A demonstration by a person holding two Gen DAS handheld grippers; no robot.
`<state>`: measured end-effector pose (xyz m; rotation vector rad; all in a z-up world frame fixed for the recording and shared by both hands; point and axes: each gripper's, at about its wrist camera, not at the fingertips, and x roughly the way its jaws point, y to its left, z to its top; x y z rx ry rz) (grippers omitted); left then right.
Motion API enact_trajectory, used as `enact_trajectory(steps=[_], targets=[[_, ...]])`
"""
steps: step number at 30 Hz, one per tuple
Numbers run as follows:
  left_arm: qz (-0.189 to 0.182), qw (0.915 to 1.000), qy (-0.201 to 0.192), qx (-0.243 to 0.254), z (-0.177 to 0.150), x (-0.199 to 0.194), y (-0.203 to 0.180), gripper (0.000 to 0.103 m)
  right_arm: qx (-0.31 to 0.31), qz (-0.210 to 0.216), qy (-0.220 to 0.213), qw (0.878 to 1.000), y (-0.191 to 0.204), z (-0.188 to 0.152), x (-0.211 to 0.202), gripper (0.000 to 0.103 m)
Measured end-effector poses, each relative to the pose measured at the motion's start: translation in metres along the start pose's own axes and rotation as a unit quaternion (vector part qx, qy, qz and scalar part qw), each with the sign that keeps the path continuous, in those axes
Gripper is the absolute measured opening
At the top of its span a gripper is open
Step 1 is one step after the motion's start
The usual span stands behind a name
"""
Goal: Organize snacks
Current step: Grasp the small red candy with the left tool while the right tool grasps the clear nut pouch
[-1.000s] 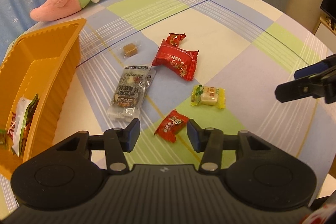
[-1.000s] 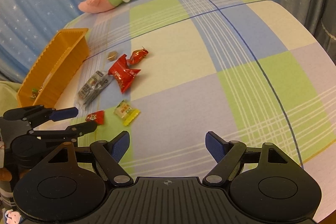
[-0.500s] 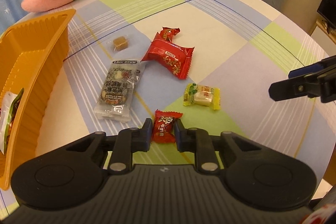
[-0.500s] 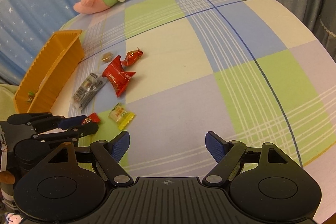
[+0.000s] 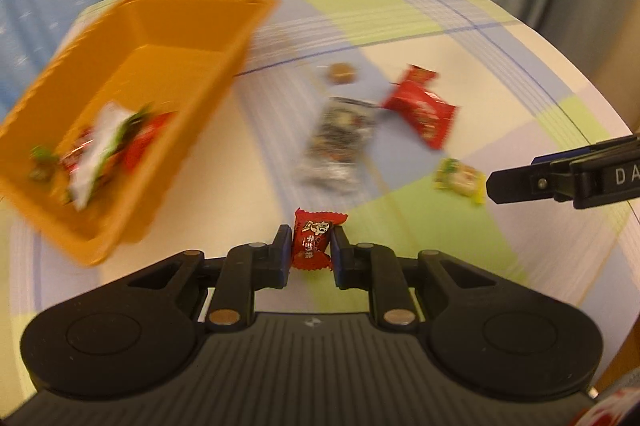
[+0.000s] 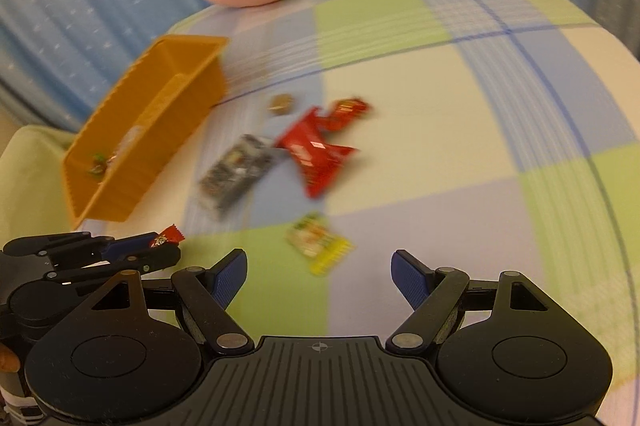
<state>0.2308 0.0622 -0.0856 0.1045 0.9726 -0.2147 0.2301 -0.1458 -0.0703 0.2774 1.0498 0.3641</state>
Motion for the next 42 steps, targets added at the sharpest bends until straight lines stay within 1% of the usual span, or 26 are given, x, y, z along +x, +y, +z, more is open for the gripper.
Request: enact_trajectory(steps=[4,7,14,17,20,25,26,28,33,36,41,42], targets=[[0.021,0.9993,-0.003,-0.03,-0.006,-0.008,0.018,0.018,-0.02,0.027,0.001,0.999,0.025,0.008,0.021,0.079],[0.032,0.9984,-0.001,-0.047,-0.013,-0.011,0.029,0.018,-0.032,0.038,0.007,0.999,0.04,0.016,0.038,0.079],[0.049,0.9955,0.009,-0.08,-0.031,-0.018,0.053,0.018,-0.051,0.037,0.012,0.998,0.065,0.026,0.072,0.078],[0.057,0.9941,0.012,-0.092,-0.037,-0.022,0.063,0.018,-0.051,0.029,0.012,0.998,0.073,0.03,0.084,0.078],[0.062,0.9928,0.012,-0.102,-0.041,-0.024,0.07,0.018,-0.035,0.017,0.007,0.999,0.077,0.036,0.092,0.078],[0.072,0.9907,0.012,-0.115,-0.046,-0.028,0.081,0.018,-0.023,-0.021,-0.003,1.0,0.08,0.047,0.105,0.077],[0.073,0.9902,0.012,-0.118,-0.046,-0.028,0.083,0.018,-0.027,-0.027,-0.005,0.999,0.081,0.048,0.106,0.076],[0.077,0.9894,0.013,-0.123,-0.048,-0.029,0.088,0.018,-0.043,-0.039,-0.009,0.998,0.083,0.05,0.109,0.066],[0.087,0.9867,0.014,-0.137,-0.051,-0.032,0.099,0.018,-0.106,-0.061,-0.011,0.992,0.09,0.047,0.113,0.049],[0.093,0.9849,0.014,-0.146,-0.053,-0.035,0.107,0.018,-0.136,-0.056,-0.008,0.989,0.092,0.043,0.114,0.047],[0.104,0.9822,0.009,-0.156,-0.056,-0.043,0.117,0.018,-0.162,-0.038,0.004,0.986,0.096,0.035,0.11,0.046],[0.107,0.9817,0.008,-0.158,-0.056,-0.045,0.118,0.018,-0.165,-0.034,0.006,0.986,0.097,0.033,0.109,0.043]])
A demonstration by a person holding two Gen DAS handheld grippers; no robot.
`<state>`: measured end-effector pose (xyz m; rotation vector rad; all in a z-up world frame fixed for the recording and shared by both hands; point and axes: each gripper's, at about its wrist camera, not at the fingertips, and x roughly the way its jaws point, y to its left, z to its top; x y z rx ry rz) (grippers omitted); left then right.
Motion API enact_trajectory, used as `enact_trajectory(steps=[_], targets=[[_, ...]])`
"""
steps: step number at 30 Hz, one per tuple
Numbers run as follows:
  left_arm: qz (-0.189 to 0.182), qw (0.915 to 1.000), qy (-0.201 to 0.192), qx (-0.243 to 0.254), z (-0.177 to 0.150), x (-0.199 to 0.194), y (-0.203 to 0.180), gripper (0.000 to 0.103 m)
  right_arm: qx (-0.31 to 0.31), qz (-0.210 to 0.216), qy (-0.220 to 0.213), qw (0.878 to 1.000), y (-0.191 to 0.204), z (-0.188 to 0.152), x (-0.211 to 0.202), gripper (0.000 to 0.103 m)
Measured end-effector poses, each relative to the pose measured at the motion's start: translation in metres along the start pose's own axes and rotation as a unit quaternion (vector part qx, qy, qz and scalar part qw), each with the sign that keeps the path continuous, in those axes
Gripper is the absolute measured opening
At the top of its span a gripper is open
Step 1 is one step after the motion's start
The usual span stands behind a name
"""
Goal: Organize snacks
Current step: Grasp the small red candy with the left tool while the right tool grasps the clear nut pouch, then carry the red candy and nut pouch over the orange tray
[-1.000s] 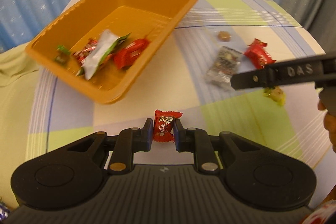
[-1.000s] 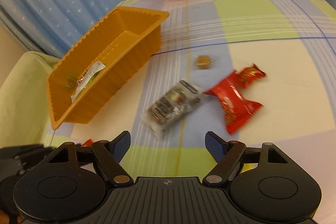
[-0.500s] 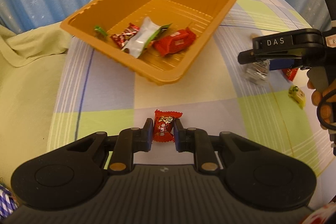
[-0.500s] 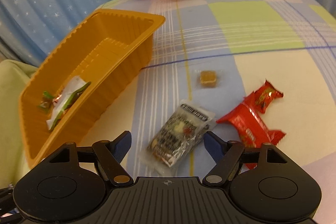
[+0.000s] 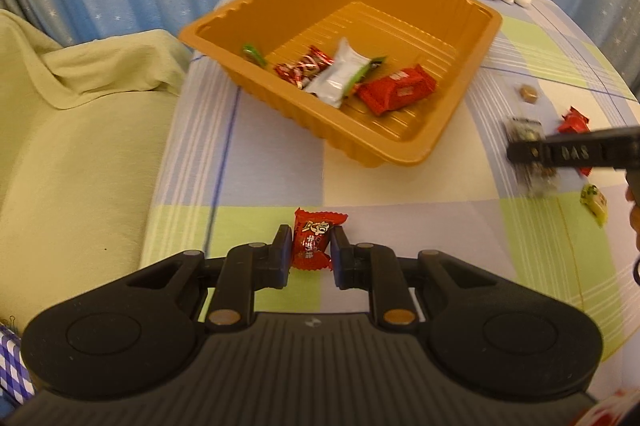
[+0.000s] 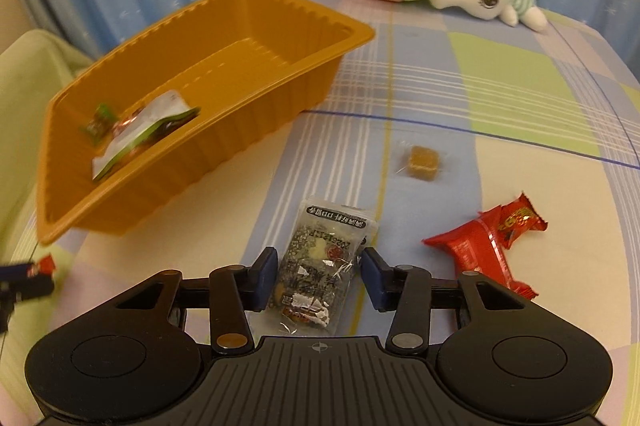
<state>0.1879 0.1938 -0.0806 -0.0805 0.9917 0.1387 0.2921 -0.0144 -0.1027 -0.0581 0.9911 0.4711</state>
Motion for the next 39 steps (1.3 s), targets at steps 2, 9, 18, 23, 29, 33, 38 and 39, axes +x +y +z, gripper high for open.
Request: enact_trajectory(steps=[2,9,18,23,29,33,38,39], targets=[[0.004,1.0,-0.003,-0.003,0.001,-0.004,0.004,0.018,-0.006,0.009,0.004,1.0,0.002,-0.003,-0.003,0.042],[0.01,0.9996,-0.025,-0.009,0.009,-0.024,0.019,0.018,-0.004,0.049,0.002,0.999,0.01,-0.01,-0.028,0.038],[-0.018,0.9977,-0.065,0.007,0.039,-0.048,0.018,0.018,0.01,0.095,-0.035,0.995,0.027,0.01,-0.074,0.038],[-0.037,0.9944,-0.094,0.03,0.067,-0.049,0.01,0.018,0.012,0.115,-0.058,0.992,0.04,0.033,-0.081,0.038],[-0.056,0.9912,-0.108,0.054,0.103,-0.031,0.005,0.018,0.024,0.122,-0.076,0.989,0.05,0.065,-0.067,0.038],[-0.065,0.9903,-0.105,0.064,0.125,-0.014,0.003,0.018,0.031,0.119,-0.083,0.989,0.054,0.084,-0.053,0.038],[-0.07,0.99,-0.098,0.073,0.15,0.008,0.0,0.018,0.036,0.107,-0.087,0.99,0.054,0.103,-0.033,0.038],[-0.072,0.9901,-0.096,0.073,0.155,0.013,0.0,0.018,0.036,0.104,-0.087,0.99,0.053,0.106,-0.029,0.038]])
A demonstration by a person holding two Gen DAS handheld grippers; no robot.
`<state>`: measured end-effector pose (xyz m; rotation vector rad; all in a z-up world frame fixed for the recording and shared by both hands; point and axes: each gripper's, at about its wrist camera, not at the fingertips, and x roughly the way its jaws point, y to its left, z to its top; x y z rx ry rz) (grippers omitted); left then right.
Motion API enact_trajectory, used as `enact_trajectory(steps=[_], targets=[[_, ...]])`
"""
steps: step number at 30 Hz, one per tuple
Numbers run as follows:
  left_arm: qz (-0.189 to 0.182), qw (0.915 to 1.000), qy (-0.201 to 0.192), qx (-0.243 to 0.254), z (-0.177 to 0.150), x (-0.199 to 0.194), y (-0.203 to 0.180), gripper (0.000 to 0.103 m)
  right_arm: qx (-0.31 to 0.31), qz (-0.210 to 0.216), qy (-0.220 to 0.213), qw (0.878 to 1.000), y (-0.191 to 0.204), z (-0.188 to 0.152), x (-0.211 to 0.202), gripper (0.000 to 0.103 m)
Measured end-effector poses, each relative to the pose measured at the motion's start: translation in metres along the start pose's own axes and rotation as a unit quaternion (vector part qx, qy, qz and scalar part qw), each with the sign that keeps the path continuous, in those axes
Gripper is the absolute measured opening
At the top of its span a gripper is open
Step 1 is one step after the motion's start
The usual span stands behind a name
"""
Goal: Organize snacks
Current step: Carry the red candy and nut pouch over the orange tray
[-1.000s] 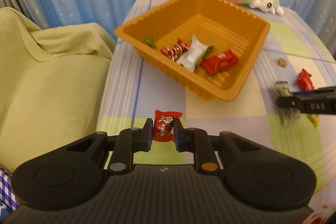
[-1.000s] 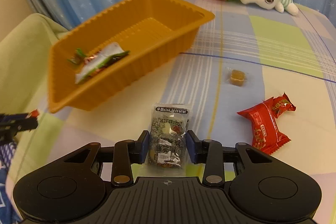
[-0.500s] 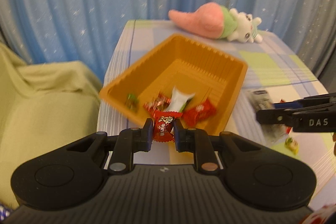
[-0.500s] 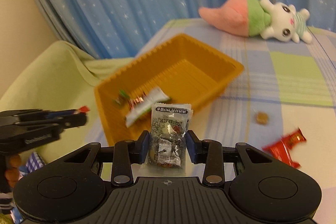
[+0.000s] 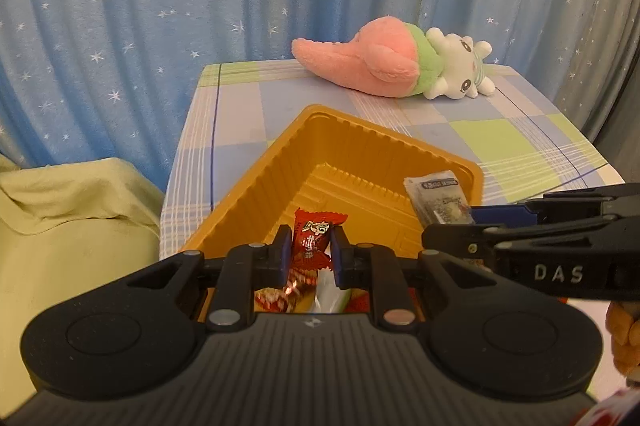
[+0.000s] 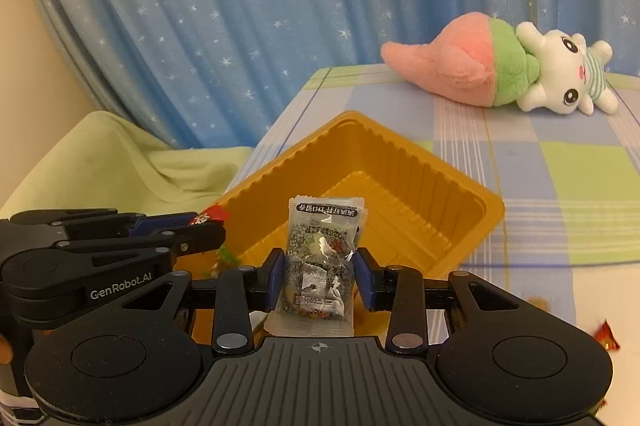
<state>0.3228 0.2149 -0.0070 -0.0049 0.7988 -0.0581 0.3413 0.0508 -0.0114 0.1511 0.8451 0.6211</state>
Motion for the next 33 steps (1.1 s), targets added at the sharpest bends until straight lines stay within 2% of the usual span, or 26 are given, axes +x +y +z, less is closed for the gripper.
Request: enact_trajectory(steps=[8,17,26,33], targets=[[-0.014,0.9997,0.019,-0.005,0.016,0.036,0.005,0.018,0.006,-0.031,0.015,0.999,-0.018,0.017,0.038,0.038],[-0.023,0.9992,0.032,-0.004,0.021,0.061,0.001,0.018,0.008,-0.053,0.037,0.998,-0.036,0.019,0.066,0.038],[-0.028,0.9988,0.04,-0.001,0.021,0.07,-0.001,0.018,0.005,-0.061,0.049,0.997,-0.041,0.021,0.074,0.039],[-0.029,0.9986,0.044,-0.001,0.019,0.073,-0.002,0.018,0.019,-0.063,0.043,0.997,-0.049,0.021,0.065,0.039]])
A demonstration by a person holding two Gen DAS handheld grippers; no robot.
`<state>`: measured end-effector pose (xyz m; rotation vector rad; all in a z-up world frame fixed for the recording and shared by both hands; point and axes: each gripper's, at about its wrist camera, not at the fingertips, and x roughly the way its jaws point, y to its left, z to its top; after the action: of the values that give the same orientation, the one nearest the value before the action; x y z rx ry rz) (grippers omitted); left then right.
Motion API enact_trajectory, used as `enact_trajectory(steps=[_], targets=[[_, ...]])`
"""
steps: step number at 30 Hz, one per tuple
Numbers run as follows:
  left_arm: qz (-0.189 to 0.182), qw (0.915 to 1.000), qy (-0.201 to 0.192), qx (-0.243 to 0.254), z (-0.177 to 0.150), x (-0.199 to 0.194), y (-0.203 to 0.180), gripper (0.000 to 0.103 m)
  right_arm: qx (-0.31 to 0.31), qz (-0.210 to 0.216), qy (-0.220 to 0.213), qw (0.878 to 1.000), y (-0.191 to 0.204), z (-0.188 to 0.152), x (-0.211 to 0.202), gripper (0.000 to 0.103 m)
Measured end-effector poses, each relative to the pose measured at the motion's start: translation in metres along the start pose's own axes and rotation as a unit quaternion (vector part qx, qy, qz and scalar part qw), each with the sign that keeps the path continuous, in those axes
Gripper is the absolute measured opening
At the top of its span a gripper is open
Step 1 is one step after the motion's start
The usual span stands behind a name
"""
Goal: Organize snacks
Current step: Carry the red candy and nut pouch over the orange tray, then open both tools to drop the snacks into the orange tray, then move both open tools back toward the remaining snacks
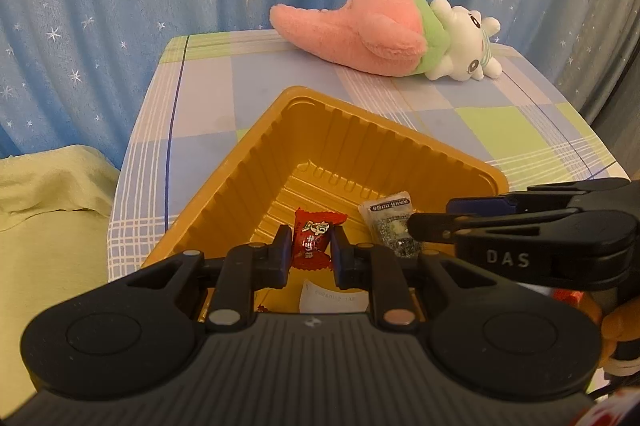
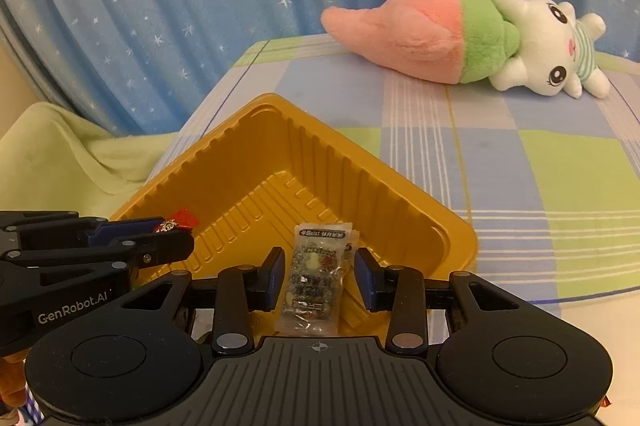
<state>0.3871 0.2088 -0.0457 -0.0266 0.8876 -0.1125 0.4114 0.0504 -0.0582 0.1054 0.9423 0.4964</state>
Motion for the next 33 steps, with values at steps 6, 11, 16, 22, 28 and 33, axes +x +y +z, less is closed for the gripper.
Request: enact_trajectory(steps=[6,11,16,22,28,33], targets=[[-0.002,1.0,-0.001,0.002,0.002,0.001,-0.003,0.018,0.012,0.002,-0.003,1.0,-0.005,-0.002,-0.006,0.04],[-0.007,0.9999,-0.008,0.001,0.006,0.002,-0.006,0.019,0.015,0.001,-0.007,1.0,-0.005,-0.003,-0.011,0.041],[-0.008,0.9997,-0.022,-0.005,0.008,-0.003,-0.008,0.034,0.016,0.006,-0.013,1.0,-0.004,-0.007,-0.02,0.051],[-0.008,0.9997,-0.016,-0.017,0.001,-0.014,-0.004,0.046,0.016,0.015,-0.026,0.999,0.0,-0.015,-0.038,0.062],[-0.002,0.9993,-0.017,-0.034,-0.013,-0.038,0.002,0.059,0.011,0.019,-0.034,0.999,0.005,-0.025,-0.055,0.073],[0.007,0.9987,-0.022,-0.046,-0.027,-0.063,0.004,0.065,0.014,0.024,-0.04,0.999,0.007,-0.035,-0.072,0.081]])
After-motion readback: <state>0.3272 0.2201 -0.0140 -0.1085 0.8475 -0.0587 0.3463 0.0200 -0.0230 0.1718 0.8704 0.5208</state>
